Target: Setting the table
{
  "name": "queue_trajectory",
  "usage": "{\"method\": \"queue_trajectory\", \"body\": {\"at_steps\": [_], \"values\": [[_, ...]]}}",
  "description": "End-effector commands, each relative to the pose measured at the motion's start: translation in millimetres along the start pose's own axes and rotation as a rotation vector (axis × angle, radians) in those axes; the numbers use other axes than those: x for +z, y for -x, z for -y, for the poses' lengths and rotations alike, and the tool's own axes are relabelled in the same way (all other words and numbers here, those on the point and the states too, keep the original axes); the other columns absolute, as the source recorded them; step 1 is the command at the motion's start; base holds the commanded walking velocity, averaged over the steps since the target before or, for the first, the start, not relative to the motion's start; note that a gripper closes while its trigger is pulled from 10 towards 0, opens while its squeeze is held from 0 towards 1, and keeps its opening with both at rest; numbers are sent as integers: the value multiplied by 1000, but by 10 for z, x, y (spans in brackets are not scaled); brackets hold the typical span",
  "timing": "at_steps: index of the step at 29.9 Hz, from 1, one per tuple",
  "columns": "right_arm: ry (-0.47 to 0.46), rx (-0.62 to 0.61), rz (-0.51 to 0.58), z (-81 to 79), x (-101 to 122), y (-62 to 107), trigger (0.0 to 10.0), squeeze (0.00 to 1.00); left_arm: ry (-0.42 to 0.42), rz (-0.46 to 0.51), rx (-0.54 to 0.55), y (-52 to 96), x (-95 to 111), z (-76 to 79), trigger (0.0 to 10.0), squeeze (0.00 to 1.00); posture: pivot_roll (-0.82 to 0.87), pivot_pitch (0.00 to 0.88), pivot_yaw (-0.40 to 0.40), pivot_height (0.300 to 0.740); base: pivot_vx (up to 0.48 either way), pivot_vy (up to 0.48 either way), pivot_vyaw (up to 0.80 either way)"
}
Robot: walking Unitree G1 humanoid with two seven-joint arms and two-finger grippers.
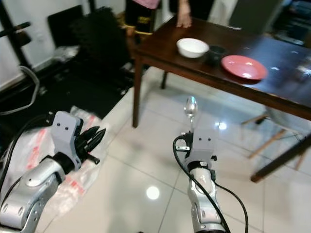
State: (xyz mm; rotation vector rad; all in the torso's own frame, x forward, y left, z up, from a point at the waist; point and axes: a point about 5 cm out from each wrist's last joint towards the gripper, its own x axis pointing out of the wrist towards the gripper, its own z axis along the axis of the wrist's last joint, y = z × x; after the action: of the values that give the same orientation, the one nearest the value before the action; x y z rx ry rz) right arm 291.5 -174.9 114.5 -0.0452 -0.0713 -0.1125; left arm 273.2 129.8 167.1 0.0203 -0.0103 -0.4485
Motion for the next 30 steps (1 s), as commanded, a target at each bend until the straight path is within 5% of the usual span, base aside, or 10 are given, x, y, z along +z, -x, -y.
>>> {"method": "queue_trajectory", "body": {"at_steps": [1,12,19,24,30], "values": [[-2,-6,-15,10,-19,14,10000,0,33,12,4,5,21,-1,10000,0,0,61,43,740,0,0,-800],[-23,-18,23,13,108,-18,10000,0,161,109,75,-70,240,-109,10000,0,-7,65,46,740,0,0,-800],[-49,-20,65,0,208,-24,10000,0,59,87,74,-98,239,-69,10000,0,-11,67,49,740,0,0,-743],[-105,10,155,-62,442,-38,10000,0,-39,122,216,-140,273,-171,10000,0,-15,70,50,740,402,0,0],[-118,13,191,-66,576,-65,10000,0,-76,130,211,-154,299,-152,10000,0,-20,71,48,740,480,0,0]]}}
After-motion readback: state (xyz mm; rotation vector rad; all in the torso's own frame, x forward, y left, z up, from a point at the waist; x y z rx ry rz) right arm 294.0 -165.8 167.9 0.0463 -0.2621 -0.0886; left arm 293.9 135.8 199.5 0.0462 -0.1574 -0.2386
